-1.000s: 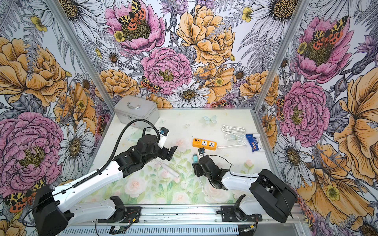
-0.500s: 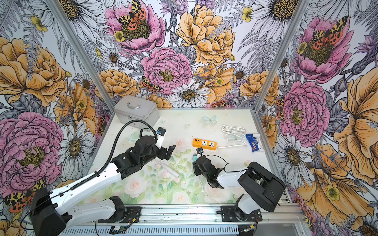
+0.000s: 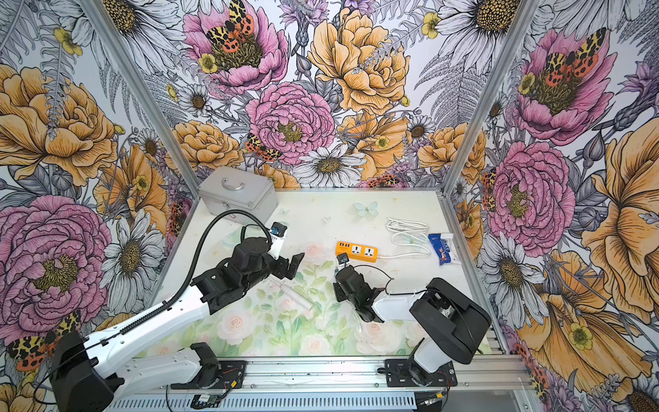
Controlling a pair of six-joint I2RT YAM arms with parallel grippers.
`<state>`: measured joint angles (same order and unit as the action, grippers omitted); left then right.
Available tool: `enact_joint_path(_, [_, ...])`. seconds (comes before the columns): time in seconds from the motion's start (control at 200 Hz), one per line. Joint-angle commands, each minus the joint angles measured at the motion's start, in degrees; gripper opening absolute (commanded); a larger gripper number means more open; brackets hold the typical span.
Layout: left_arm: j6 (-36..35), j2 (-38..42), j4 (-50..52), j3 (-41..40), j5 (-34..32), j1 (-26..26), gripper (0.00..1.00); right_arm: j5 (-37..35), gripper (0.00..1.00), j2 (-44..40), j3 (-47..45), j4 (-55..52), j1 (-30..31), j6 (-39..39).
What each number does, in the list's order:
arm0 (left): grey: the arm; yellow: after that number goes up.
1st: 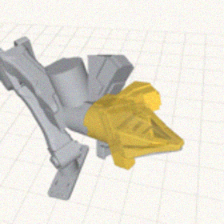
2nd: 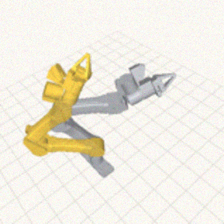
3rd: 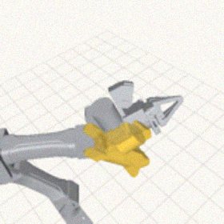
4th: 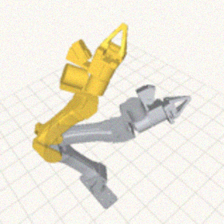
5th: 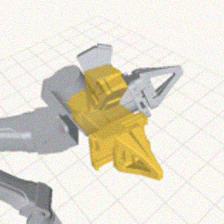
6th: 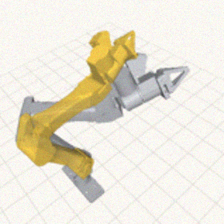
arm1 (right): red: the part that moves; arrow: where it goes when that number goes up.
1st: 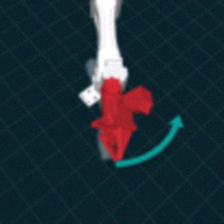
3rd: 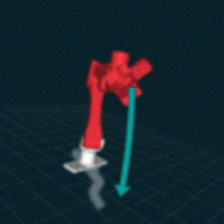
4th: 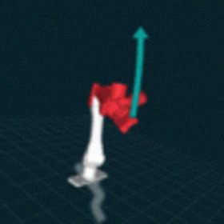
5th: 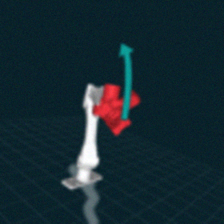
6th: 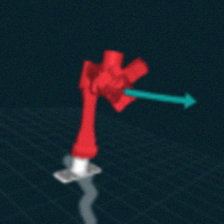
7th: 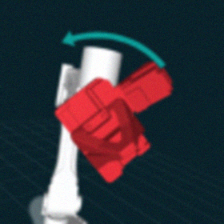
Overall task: Charge the electric toothbrush
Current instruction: Pick up the plug from the center of the board, then adjust the plug.
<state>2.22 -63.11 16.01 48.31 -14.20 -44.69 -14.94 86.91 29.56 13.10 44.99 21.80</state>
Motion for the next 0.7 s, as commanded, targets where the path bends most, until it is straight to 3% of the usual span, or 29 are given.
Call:
enact_joint_path(0.0, [1.2, -0.5, -1.8, -0.5, -0.2, 0.7, 0.99, -0.6, 0.00, -4.9, 5.2, -12.2, 0.2, -4.2])
enact_joint_path(0.105, [0.9, -1.5, -3.1, -1.0, -0.7, 0.8, 0.99, -0.1, 0.00, -9.7, 9.7, -22.4, 0.1, -11.8])
enact_joint_path(0.205, [0.2, -2.7, -6.0, -1.9, -2.8, 1.1, 0.99, 12.0, 0.00, -15.1, 14.0, -32.2, -1.1, -22.6])
enact_joint_path(0.355, [-4.4, -5.5, -9.8, -2.3, -2.7, 1.2, 0.99, 21.1, 0.00, -18.4, 25.7, -47.5, -8.2, -27.2])
enact_joint_path(0.695, [-7.9, -1.6, -22.8, -8.4, 3.7, 1.8, 0.99, 24.0, 0.00, -5.4, 43.1, -70.1, -15.1, -41.7])
